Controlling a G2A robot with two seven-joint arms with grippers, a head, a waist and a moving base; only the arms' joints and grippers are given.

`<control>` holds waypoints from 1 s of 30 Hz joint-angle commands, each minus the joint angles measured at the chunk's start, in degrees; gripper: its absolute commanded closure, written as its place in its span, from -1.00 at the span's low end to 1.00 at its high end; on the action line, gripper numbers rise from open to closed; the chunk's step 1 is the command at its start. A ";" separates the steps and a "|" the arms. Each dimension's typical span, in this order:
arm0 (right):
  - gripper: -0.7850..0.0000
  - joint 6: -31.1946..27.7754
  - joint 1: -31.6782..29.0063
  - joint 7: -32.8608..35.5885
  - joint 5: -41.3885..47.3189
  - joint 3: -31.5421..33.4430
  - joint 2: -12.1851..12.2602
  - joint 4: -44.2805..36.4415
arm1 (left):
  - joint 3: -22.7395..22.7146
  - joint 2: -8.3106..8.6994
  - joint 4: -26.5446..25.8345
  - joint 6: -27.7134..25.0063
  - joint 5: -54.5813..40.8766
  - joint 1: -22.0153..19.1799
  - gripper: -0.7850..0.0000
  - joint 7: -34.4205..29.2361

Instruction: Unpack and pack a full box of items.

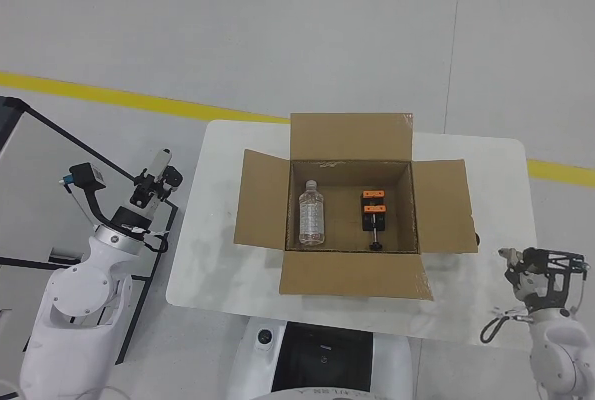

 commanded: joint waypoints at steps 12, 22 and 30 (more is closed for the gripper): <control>1.00 1.71 -2.56 1.81 -0.34 5.39 -0.33 -14.62 | 0.00 0.00 0.00 0.00 0.00 0.00 -1.00 0.00; 1.00 4.40 0.02 5.74 -4.63 0.08 -0.75 -22.88 | 0.00 0.00 0.00 0.00 0.00 0.00 -1.00 0.00; 1.00 4.54 3.96 8.53 -10.15 -10.84 -1.13 -25.29 | 0.00 0.00 0.00 0.00 0.00 0.00 -1.00 0.00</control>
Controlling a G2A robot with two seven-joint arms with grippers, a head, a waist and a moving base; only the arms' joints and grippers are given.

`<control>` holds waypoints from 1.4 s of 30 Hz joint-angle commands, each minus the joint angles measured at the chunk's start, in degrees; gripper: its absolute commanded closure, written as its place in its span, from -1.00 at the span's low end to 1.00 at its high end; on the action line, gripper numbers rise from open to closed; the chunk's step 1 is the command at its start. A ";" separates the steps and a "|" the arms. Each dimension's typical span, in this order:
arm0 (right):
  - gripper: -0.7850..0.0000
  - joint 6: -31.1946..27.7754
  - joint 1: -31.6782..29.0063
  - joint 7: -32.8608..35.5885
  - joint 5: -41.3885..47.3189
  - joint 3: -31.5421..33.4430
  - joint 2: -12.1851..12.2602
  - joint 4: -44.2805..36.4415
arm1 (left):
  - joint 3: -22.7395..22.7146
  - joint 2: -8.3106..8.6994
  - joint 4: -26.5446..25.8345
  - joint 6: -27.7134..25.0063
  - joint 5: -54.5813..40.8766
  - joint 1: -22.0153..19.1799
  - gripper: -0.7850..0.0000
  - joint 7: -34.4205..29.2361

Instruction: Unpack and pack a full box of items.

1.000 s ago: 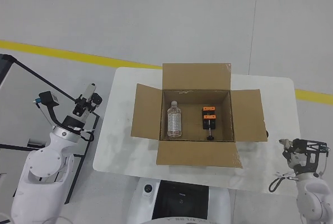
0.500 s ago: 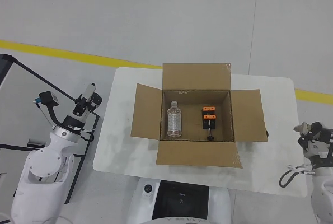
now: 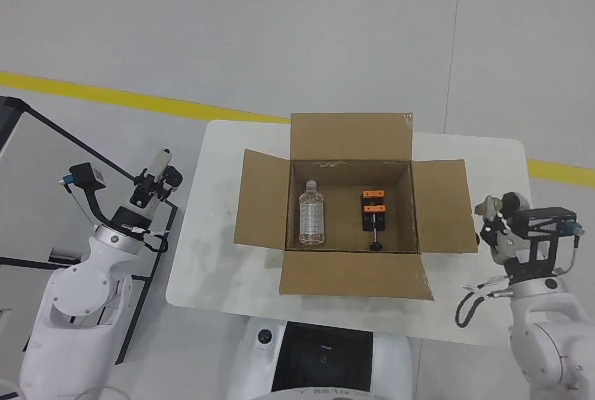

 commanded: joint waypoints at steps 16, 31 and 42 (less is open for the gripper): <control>1.00 -4.54 18.42 6.85 -3.18 -22.31 -1.43 15.74 | 0.00 0.00 0.00 0.00 0.00 0.00 -1.00 0.00; -0.38 -10.41 18.90 7.70 0.14 -21.20 -1.09 18.94 | 0.00 0.00 0.00 0.00 0.00 0.00 -1.00 0.00; 0.06 -17.37 5.01 0.97 7.97 -3.92 0.46 6.02 | 0.00 0.00 0.00 0.00 0.00 0.00 -1.00 0.00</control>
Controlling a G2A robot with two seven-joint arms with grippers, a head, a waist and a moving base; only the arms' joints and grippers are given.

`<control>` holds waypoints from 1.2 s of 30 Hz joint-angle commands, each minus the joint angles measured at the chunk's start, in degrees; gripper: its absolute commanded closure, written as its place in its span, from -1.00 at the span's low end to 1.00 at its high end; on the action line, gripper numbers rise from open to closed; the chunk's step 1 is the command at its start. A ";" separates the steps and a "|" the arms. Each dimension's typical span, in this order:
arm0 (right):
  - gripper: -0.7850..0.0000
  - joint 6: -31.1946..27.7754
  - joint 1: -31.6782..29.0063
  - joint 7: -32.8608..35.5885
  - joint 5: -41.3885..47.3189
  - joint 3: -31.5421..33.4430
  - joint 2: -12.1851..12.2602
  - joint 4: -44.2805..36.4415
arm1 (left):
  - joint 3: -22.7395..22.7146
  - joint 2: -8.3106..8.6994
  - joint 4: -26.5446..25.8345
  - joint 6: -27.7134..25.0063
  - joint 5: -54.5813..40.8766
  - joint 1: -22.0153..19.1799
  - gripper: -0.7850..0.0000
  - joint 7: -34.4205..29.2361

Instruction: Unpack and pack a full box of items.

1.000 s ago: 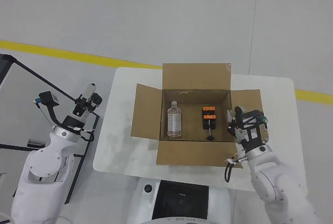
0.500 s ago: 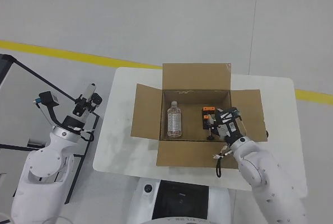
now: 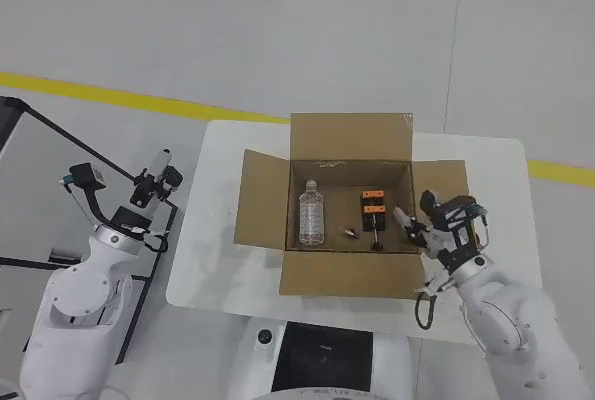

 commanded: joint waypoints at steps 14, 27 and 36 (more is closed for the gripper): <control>0.00 -8.09 -18.89 -11.92 18.17 28.55 -0.06 8.59 | 0.00 0.00 0.00 0.00 0.00 0.00 -1.00 0.00; -0.64 -9.35 -17.93 -8.57 18.99 27.57 0.11 11.44 | 0.00 0.00 0.00 0.00 0.00 0.00 -1.00 0.00; -1.00 -10.03 -17.64 -12.04 11.43 25.37 -0.10 17.08 | 0.00 0.00 0.00 0.00 0.00 0.00 -1.00 0.00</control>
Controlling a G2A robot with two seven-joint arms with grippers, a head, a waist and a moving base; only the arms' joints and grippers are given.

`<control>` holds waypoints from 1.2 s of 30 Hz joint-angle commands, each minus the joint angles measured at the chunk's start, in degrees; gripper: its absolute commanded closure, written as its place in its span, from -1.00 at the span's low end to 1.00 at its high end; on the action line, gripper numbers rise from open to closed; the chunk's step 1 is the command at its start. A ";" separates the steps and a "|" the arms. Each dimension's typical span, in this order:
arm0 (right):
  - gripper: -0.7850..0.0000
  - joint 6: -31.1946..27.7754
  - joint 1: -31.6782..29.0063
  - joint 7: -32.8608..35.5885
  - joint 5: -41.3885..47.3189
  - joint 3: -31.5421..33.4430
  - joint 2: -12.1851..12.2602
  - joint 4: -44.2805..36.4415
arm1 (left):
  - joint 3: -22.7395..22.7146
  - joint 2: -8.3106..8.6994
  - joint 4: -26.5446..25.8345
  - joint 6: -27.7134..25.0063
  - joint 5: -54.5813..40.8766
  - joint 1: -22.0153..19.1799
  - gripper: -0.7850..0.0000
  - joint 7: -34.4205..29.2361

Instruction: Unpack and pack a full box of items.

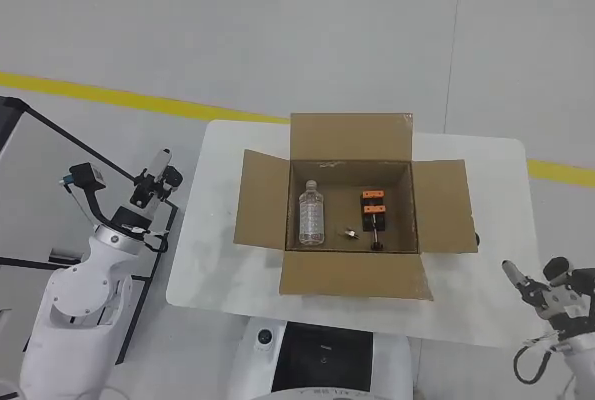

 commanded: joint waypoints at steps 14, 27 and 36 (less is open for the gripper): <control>-0.87 6.72 16.75 -2.90 -13.82 -14.11 -0.51 18.46 | 0.00 0.00 0.00 0.00 0.00 0.00 -1.00 0.00; -0.58 7.77 24.31 -6.40 -17.60 -20.00 -0.92 27.18 | 0.00 0.00 0.00 0.00 0.00 0.00 -1.00 0.00; -0.36 11.67 25.90 -9.38 -18.00 -22.60 -1.45 28.70 | 0.00 0.00 0.00 0.00 0.00 0.00 -1.00 0.00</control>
